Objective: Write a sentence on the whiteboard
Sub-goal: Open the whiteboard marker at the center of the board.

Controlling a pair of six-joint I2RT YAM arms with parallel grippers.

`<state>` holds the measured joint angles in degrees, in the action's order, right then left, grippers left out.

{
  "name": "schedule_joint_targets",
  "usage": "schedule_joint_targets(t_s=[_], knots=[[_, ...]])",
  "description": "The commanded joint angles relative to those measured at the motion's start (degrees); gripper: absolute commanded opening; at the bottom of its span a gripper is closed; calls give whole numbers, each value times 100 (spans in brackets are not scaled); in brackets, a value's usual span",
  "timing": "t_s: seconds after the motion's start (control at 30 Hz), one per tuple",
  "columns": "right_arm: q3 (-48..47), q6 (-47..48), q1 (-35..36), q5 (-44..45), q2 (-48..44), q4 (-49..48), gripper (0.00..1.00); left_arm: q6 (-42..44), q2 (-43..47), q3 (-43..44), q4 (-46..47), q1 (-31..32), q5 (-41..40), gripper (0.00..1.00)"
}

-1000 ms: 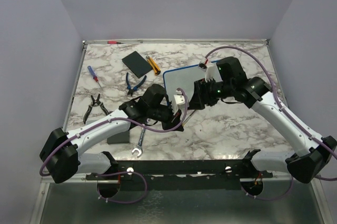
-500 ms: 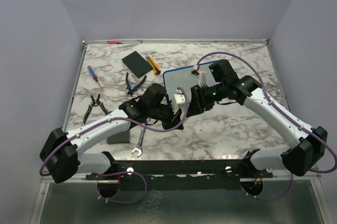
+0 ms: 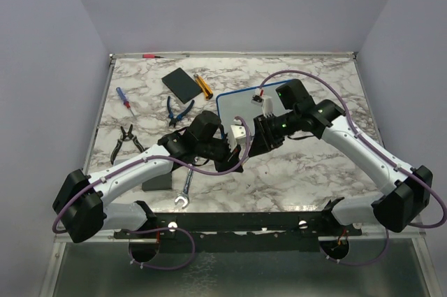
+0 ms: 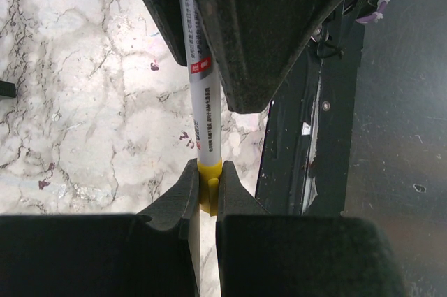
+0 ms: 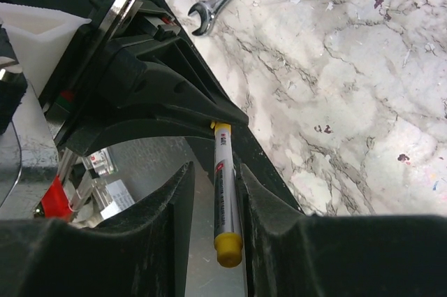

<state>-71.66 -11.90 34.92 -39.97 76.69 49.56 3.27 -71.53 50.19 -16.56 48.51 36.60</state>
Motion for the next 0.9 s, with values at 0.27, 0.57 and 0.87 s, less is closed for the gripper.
schedule_joint_targets(t_s=[0.27, 0.57, 0.87], knots=[[-82, 248, -6, -206, 164, 254, 33, 216, -88, 177, -199, 87, 280, 0], [-78, 350, -3, -271, 203, 304, 24, 260, -120, 192, -253, 97, 225, 0], [22, 420, 2, -366, 181, 324, 3, 275, -133, 210, -278, 97, 130, 0]])
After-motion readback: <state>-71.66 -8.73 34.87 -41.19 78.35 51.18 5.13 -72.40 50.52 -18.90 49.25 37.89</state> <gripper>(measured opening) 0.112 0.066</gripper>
